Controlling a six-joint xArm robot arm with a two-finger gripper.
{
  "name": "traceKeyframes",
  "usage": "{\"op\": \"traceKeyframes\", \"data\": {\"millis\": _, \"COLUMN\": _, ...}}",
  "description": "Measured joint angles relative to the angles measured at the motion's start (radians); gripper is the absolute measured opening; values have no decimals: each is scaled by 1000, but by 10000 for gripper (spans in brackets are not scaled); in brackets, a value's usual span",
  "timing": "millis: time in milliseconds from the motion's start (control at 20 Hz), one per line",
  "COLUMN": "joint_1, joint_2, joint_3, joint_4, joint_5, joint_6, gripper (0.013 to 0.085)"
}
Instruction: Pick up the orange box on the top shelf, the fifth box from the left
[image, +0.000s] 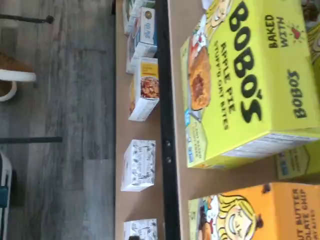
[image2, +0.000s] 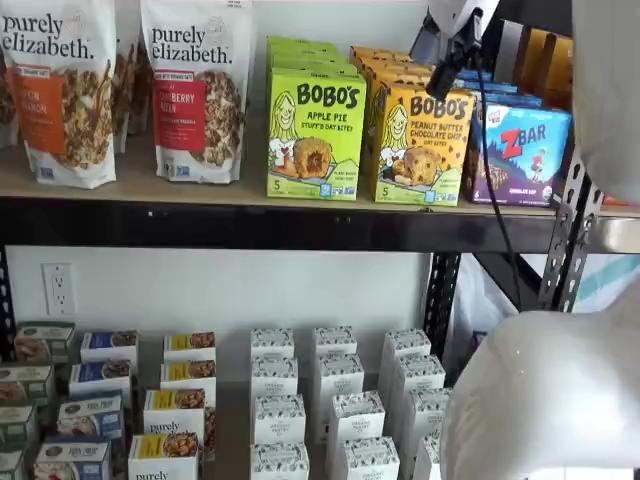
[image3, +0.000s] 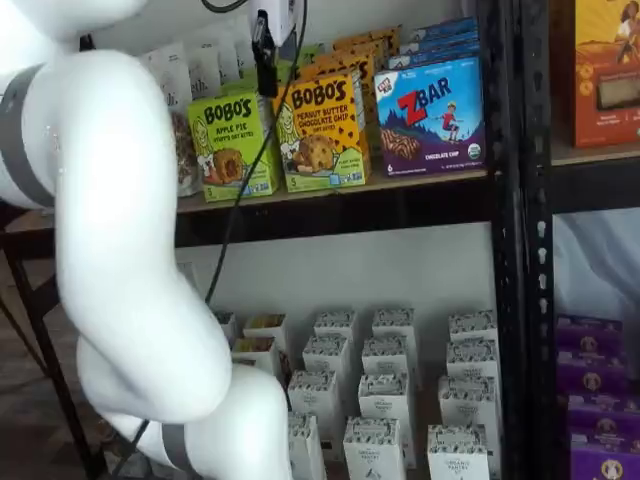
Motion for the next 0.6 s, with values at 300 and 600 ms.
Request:
{"op": "traceKeyframes", "data": {"millis": 300, "joint_1": 4, "joint_2": 57, "joint_3": -55, "joint_4": -24, "joint_5": -2, "joint_6": -5, "gripper": 850}}
{"op": "traceKeyframes", "data": {"millis": 600, "joint_1": 9, "joint_2": 91, "joint_3": -71, "joint_4": -49, "joint_5": -30, "joint_6": -12, "gripper": 850}}
